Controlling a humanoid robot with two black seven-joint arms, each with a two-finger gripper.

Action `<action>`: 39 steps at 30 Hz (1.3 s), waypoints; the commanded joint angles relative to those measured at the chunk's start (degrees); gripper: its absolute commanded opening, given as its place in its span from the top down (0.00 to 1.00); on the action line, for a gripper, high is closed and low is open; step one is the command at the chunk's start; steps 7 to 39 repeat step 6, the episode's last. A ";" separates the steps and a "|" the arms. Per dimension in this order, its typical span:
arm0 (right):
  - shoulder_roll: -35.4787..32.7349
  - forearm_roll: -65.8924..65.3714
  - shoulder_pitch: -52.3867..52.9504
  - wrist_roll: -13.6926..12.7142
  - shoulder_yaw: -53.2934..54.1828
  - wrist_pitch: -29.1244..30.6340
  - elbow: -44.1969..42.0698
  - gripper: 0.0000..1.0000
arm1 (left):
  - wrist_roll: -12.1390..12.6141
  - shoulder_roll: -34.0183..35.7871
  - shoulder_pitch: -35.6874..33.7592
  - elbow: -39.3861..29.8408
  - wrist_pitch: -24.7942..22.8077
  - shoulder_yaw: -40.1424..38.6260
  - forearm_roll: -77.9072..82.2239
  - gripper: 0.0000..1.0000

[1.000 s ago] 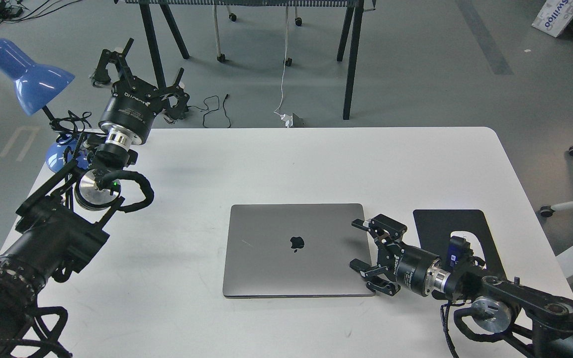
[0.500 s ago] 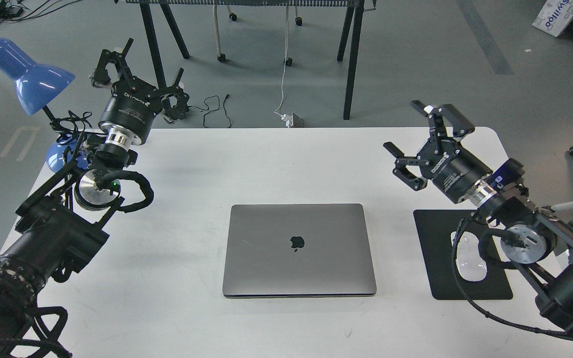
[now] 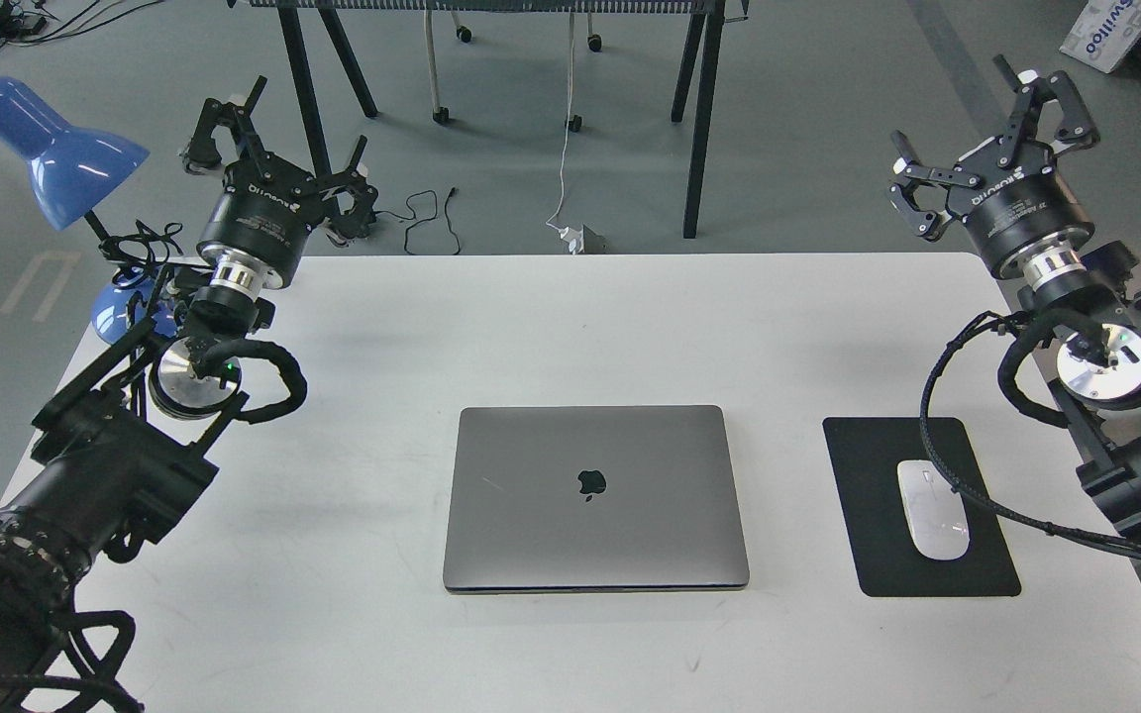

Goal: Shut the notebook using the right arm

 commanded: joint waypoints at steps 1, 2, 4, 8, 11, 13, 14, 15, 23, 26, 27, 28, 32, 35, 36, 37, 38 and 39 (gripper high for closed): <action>0.96 0.10 0.97 0.04 -0.20 1.35 -1.03 0.00 | 0.00 0.08 0.00 -0.01 0.00 0.00 0.03 0.00; 0.96 0.10 0.97 0.21 -0.20 2.14 -1.03 0.00 | 0.00 0.08 0.00 -0.01 0.00 0.00 -0.06 0.00; 1.04 0.10 1.06 0.65 -0.03 3.02 -1.03 0.00 | 0.00 0.08 0.00 -0.01 0.00 0.00 0.03 0.00; 1.13 0.10 0.97 1.09 -0.11 3.38 -0.94 0.00 | 0.00 0.00 0.00 -0.01 0.00 0.00 0.03 0.00; 1.13 0.10 0.97 1.09 -0.11 3.38 -0.94 0.00 | 0.00 0.00 0.00 -0.01 0.00 0.00 0.03 0.00; 1.13 0.10 0.97 1.09 -0.11 3.38 -0.94 0.00 | 0.00 0.00 0.00 -0.01 0.00 0.00 0.03 0.00; 1.13 0.10 0.97 1.09 -0.11 3.38 -0.94 0.00 | 0.00 0.00 0.00 -0.01 0.00 0.00 0.03 0.00; 1.13 0.10 0.97 1.09 -0.11 3.38 -0.94 0.00 | 0.00 0.00 0.00 -0.01 0.00 0.00 0.03 0.00; 1.13 0.10 0.97 1.09 -0.11 3.38 -0.94 0.00 | 0.00 0.00 0.00 -0.01 0.00 0.00 0.03 0.00; 1.13 0.10 0.97 1.09 -0.11 3.38 -0.94 0.00 | 0.00 0.00 0.00 -0.01 0.00 0.00 0.03 0.00; 1.13 0.10 0.97 1.09 -0.11 3.38 -0.94 0.00 | 0.00 0.00 0.00 -0.01 0.00 0.00 0.03 0.00; 1.13 0.10 0.97 1.09 -0.11 3.38 -0.94 0.00 | 0.00 0.00 0.00 -0.01 0.00 0.00 0.03 0.00; 1.13 0.10 0.97 1.09 -0.11 3.38 -0.94 0.00 | 0.00 0.00 0.00 -0.01 0.00 0.00 0.03 0.00; 1.13 0.10 0.97 1.09 -0.11 3.38 -0.94 0.00 | 0.00 0.00 0.00 -0.01 0.00 0.00 0.03 0.00; 1.13 0.10 0.97 1.09 -0.11 3.38 -0.94 0.00 | 0.00 0.00 0.00 -0.01 0.00 0.00 0.03 0.00; 1.13 0.10 0.97 1.09 -0.11 3.38 -0.94 0.00 | 0.00 0.00 0.00 -0.01 0.00 0.00 0.03 0.00; 1.13 0.10 0.97 1.09 -0.11 3.38 -0.94 0.00 | 0.00 0.00 0.00 -0.01 0.00 0.00 0.03 0.00; 1.13 0.10 0.97 1.09 -0.11 3.38 -0.94 0.00 | 0.00 0.00 0.00 -0.01 0.00 0.00 0.03 0.00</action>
